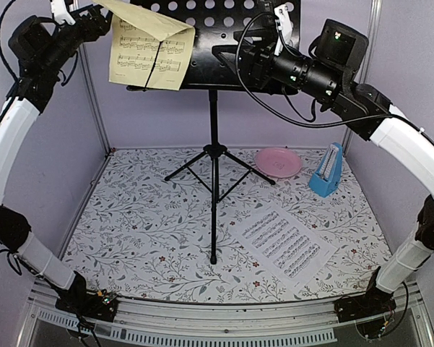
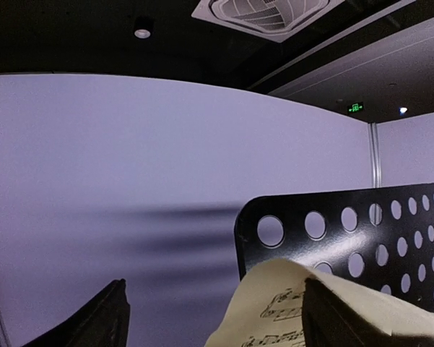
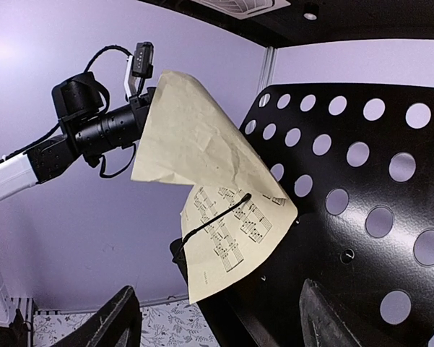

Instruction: Set up the instrument practice props

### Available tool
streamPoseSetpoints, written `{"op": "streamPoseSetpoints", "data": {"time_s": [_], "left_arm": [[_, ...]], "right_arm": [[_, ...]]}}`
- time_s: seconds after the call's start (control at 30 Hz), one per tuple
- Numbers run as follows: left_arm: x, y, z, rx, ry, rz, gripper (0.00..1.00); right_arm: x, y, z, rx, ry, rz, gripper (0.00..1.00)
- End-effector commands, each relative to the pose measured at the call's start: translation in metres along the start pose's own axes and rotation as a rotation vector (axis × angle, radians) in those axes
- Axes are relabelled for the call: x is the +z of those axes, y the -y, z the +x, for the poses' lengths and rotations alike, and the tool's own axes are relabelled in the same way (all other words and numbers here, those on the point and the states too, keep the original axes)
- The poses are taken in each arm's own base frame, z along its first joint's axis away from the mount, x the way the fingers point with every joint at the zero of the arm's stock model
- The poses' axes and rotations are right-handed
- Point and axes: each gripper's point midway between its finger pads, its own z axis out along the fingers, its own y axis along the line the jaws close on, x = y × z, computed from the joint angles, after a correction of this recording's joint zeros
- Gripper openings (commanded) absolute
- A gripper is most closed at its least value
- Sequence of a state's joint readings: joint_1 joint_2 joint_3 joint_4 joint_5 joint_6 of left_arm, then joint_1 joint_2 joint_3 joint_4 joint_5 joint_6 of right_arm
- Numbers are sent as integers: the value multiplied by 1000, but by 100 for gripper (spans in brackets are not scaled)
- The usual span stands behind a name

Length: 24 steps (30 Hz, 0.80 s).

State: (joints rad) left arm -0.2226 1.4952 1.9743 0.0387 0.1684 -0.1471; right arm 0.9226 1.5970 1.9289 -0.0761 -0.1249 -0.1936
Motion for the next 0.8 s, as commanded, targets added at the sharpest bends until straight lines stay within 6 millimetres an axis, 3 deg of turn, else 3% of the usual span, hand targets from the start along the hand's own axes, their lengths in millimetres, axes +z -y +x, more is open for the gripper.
{"op": "streamPoseSetpoints", "data": {"time_s": [0.0,0.23,0.43,0.77], "left_arm": [[20,4,19,-22,-37,42,84],[46,1,20,-38,-5,52,84],[52,-6,26,-50,6,20,82],[65,9,21,-67,50,119,86]], "right_arm": [[-8,-5,-1,27,-13,-14,77],[-15,0,-6,27,-14,14,77],[-13,4,-9,11,-14,33,77],[3,7,-12,-14,2,35,78]]}}
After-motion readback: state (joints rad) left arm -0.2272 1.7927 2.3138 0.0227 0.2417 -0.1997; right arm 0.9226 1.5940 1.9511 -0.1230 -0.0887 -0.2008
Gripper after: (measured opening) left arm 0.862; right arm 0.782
